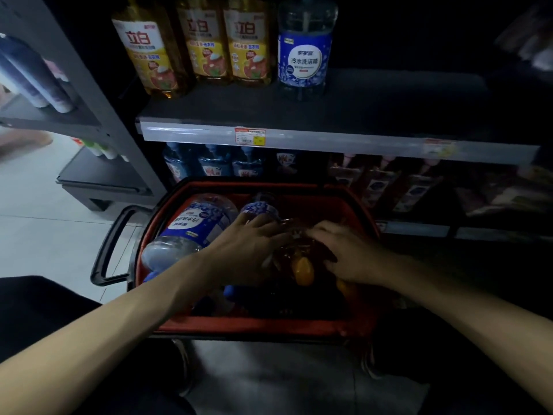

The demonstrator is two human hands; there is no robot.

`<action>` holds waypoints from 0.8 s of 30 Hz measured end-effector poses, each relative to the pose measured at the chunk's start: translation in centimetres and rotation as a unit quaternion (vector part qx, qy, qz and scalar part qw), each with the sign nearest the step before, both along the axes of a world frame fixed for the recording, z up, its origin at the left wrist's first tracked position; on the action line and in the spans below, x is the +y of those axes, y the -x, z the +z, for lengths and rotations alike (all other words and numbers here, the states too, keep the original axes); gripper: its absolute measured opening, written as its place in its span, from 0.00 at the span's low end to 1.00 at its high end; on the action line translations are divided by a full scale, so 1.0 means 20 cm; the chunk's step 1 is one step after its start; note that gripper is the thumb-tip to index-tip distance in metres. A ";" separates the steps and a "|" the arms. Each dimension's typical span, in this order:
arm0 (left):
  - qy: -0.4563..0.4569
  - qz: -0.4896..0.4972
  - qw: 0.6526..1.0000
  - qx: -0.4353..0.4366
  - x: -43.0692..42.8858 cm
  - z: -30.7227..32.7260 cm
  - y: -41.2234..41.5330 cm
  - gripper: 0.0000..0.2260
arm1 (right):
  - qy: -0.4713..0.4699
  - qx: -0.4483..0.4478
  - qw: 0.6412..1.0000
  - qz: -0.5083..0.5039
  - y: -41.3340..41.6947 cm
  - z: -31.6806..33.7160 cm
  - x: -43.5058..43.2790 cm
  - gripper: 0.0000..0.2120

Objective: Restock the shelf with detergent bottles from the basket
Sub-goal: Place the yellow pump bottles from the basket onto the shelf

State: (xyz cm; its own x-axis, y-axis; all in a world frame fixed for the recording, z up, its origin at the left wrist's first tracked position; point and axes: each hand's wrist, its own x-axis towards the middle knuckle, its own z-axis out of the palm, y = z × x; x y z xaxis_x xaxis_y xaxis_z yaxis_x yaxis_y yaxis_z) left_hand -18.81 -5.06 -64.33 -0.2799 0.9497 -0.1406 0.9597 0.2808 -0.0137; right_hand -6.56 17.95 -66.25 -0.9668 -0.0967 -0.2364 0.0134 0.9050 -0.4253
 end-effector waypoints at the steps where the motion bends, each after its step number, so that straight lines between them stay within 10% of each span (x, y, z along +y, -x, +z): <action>1: -0.006 -0.006 1.000 0.020 0.01 -0.01 -0.02 0.32 | -0.004 -0.010 1.000 0.007 -0.01 -0.02 0.00 0.40; 12: 0.058 0.030 0.988 0.137 0.17 -0.14 -0.13 0.33 | -0.159 0.066 0.985 0.022 0.05 -0.18 -0.07 0.42; 19: -0.048 0.037 0.991 0.116 0.18 -0.12 -0.09 0.28 | -0.008 0.144 0.989 0.006 0.07 -0.16 0.02 0.34; 24: -0.099 0.162 0.980 -0.063 0.19 0.02 -0.04 0.33 | 0.166 0.109 0.977 -0.078 0.10 0.01 0.09 0.32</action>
